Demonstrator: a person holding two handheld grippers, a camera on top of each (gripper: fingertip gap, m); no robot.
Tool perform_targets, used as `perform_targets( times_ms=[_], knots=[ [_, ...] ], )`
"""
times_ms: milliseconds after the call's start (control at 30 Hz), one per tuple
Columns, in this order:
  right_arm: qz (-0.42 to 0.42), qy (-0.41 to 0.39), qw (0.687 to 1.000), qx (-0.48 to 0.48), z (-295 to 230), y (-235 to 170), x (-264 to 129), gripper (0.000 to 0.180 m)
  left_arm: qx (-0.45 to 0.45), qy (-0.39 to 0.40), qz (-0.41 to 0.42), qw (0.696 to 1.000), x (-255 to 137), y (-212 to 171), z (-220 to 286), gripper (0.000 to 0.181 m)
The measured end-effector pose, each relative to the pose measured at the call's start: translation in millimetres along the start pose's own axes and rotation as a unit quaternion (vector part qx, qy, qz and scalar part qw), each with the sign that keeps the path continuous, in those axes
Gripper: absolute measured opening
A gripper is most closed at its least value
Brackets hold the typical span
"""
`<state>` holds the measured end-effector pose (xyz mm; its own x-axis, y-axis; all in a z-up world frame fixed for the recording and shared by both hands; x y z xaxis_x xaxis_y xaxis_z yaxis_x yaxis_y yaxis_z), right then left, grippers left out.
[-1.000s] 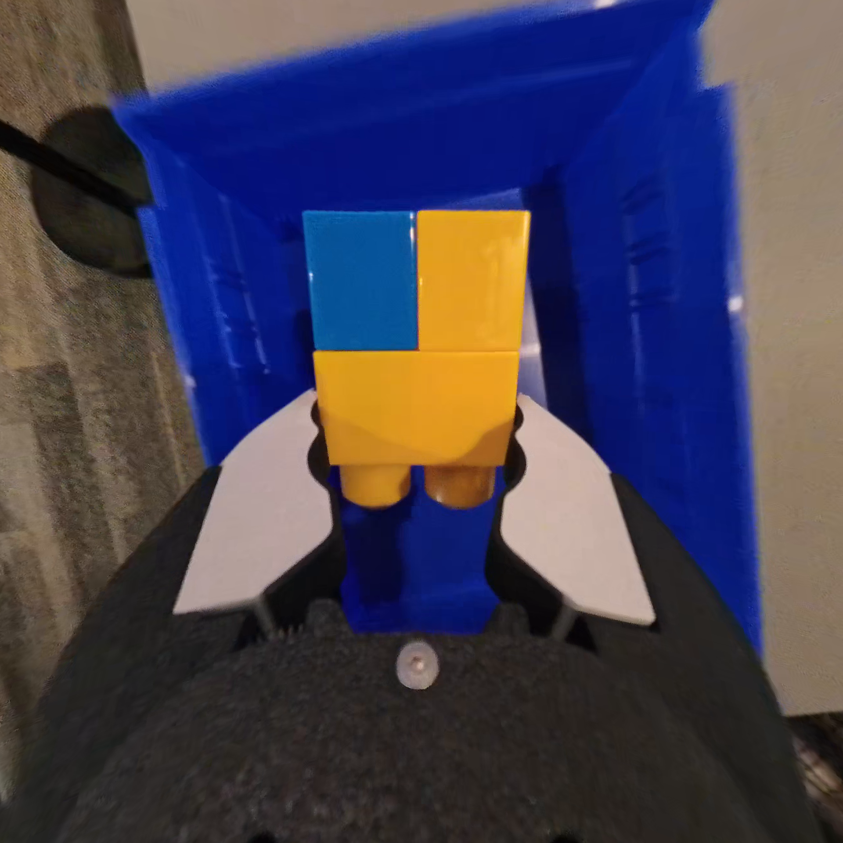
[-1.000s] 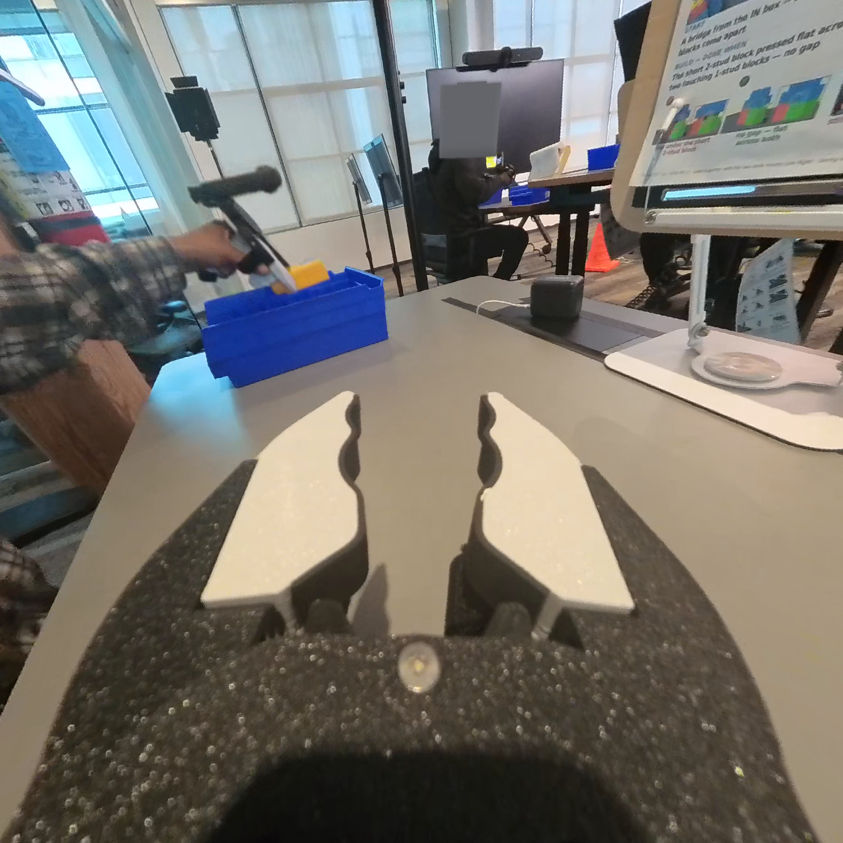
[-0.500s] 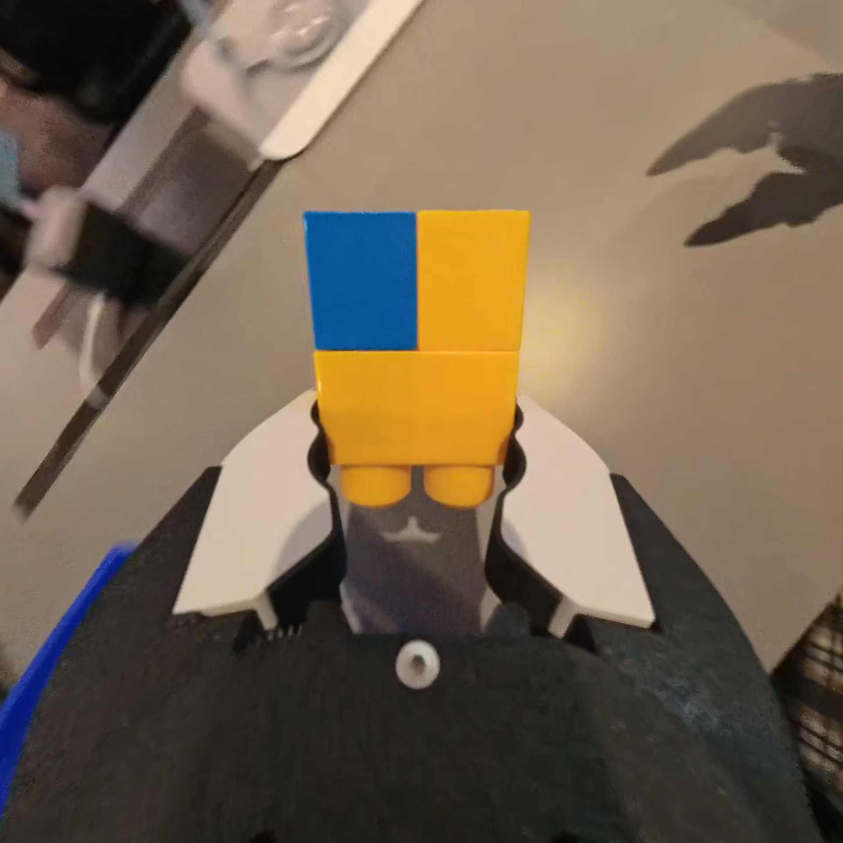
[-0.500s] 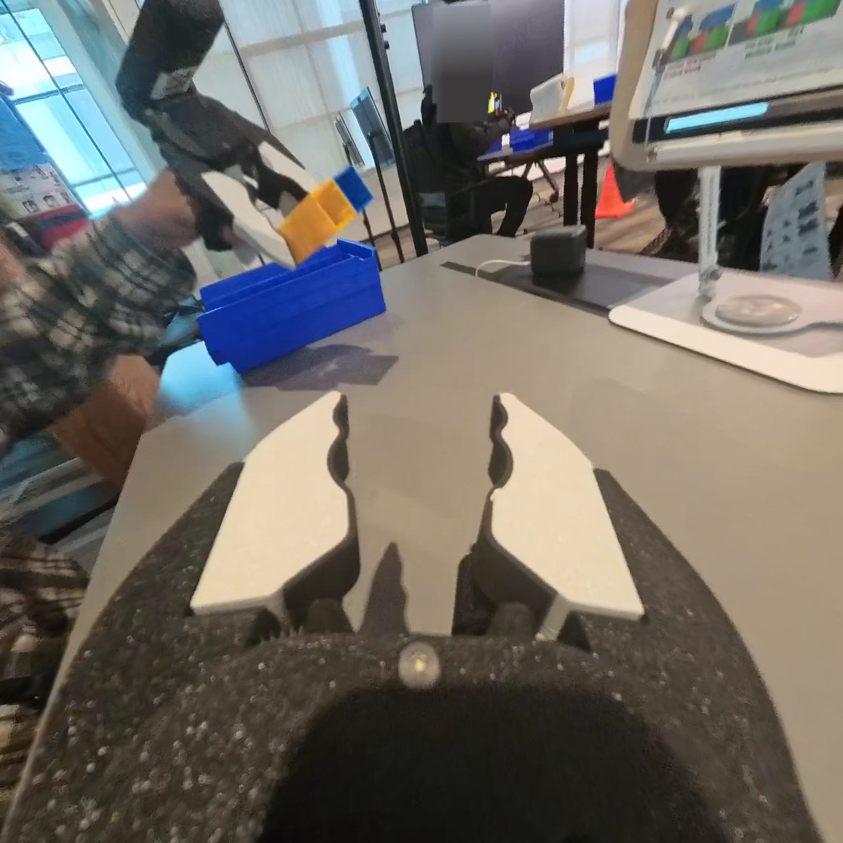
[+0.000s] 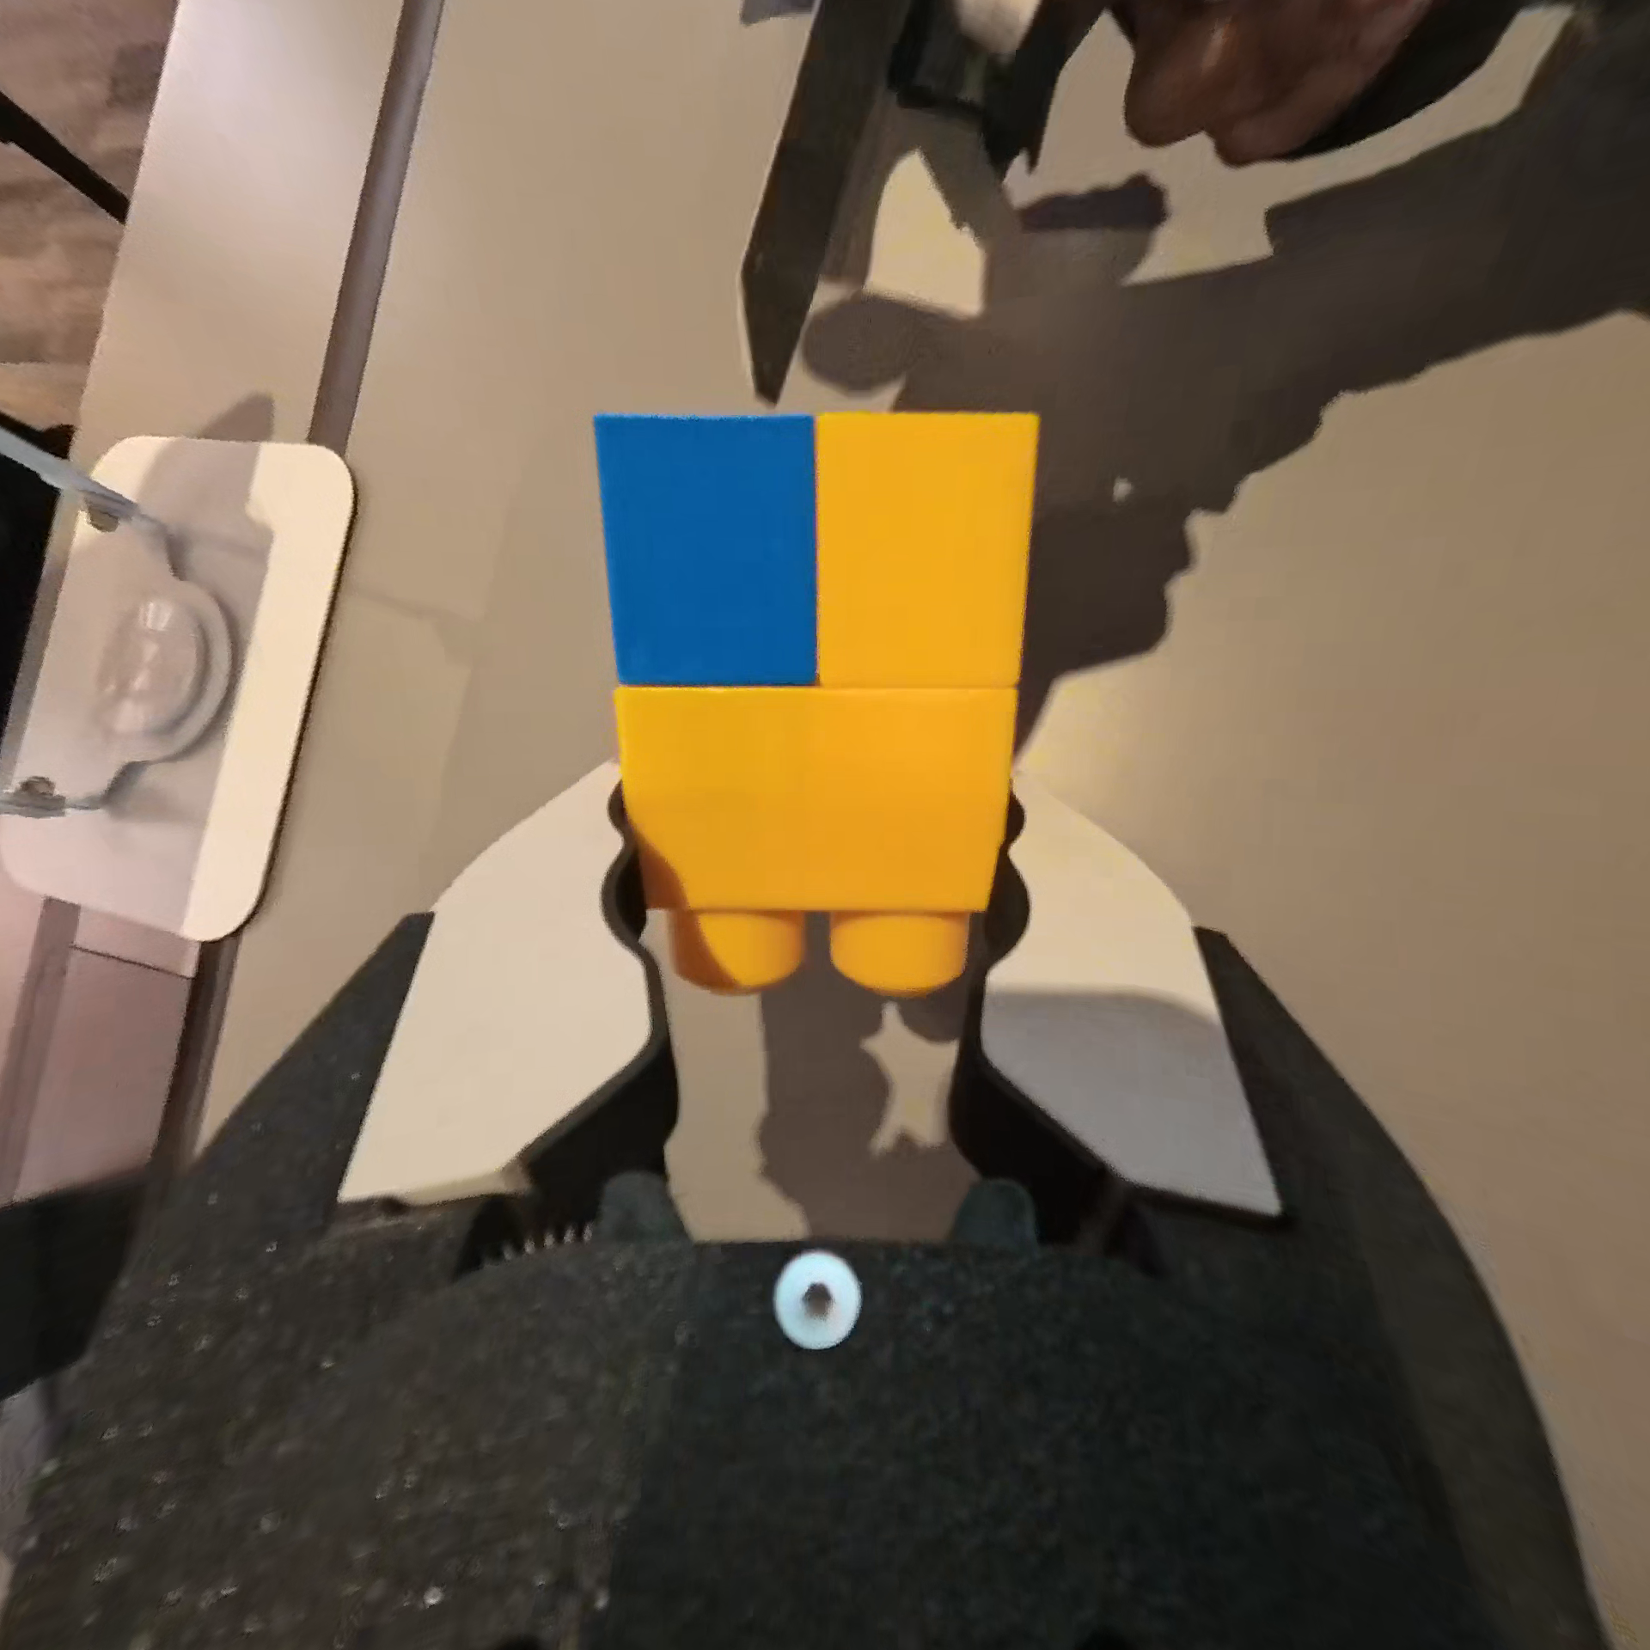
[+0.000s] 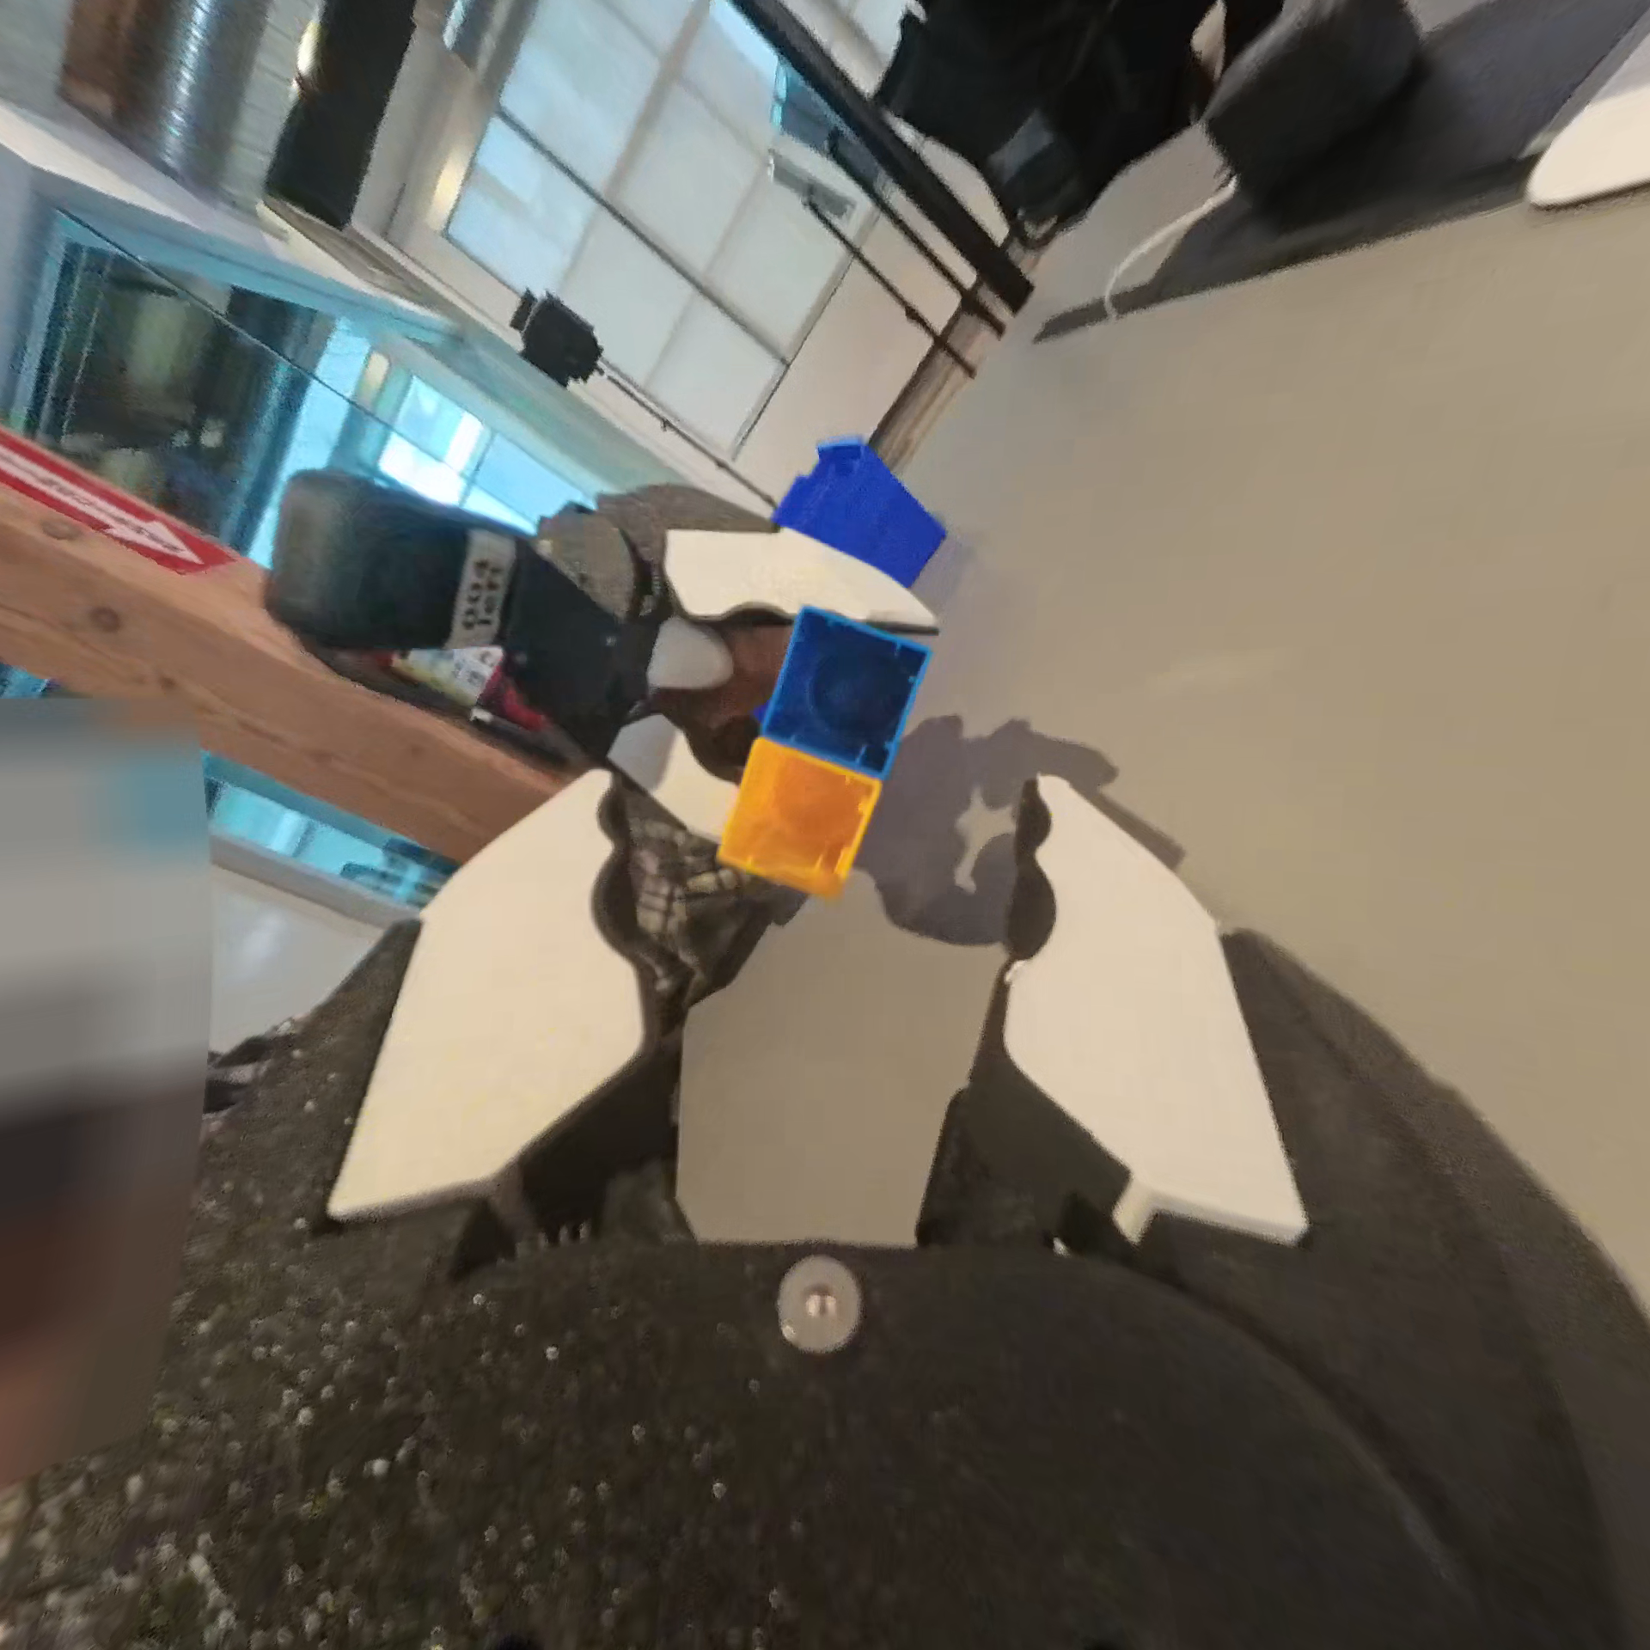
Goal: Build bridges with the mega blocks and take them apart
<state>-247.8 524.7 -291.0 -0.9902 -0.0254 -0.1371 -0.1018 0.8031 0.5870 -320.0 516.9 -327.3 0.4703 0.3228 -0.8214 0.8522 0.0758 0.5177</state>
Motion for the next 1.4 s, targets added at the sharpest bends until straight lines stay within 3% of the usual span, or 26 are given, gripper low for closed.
perform_targets(
  times_ms=[133,233,267,367,467,533,667,867,1033,1200,1300,1400],
  knots=[
    [-0.057,0.012,0.998,0.018,1,-3,37,0.079,0.009,0.019,-0.002,1.000,-2,2,1,0.075],
    [-0.078,0.044,0.996,0.023,-4,-2,54,0.045,0.017,0.032,-0.007,0.999,-3,3,2,0.075],
    [-0.080,0.036,0.996,0.019,-1,0,55,0.042,0.021,0.045,-0.007,0.999,-4,3,-1,0.076],
    [-0.073,0.035,0.995,-0.053,-5,7,53,0.037,0.010,0.034,0.048,0.998,-15,9,-2,0.082],
    [-0.044,0.067,0.989,-0.125,-17,18,46,0.037,-0.067,-0.024,0.131,0.989,-30,16,-9,0.096],
    [-0.031,0.079,0.980,-0.180,-22,20,44,0.036,-0.132,-0.094,0.205,0.965,-42,23,-14,0.102],
    [0.010,0.090,0.953,-0.288,-32,20,42,0.037,-0.240,-0.261,0.335,0.873,-70,32,-20,0.099],
    [0.085,0.129,0.937,-0.312,-48,33,36,0.036,-0.278,-0.336,0.399,0.806,-79,36,-23,0.089],
    [0.103,0.159,0.934,-0.304,-55,32,38,0.036,-0.260,-0.326,0.398,0.817,-76,43,-16,0.080],
    [0.086,0.159,0.937,-0.298,-57,28,49,0.037,-0.225,-0.304,0.394,0.838,-76,44,-9,0.048],
    [0.081,0.160,0.938,-0.296,-58,28,50,0.037,-0.211,-0.255,0.386,0.861,-75,42,-10,0.039],
    [0.061,0.149,0.942,-0.295,-56,27,46,0.056,-0.205,-0.240,0.394,0.863,-83,44,-11,0.037]
  ],
)
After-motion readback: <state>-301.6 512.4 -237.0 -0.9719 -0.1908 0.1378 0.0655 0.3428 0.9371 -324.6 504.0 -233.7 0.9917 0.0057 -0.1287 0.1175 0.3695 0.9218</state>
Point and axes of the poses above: each gripper's, where its closed fingertips meet, x out along the fingers, y out of its top, z = x × y across the jaws, the point moved 1 cm from there along -x, back along the fingers, and after that the axes turned 7 degrees about -z, right-handed, at the moved point
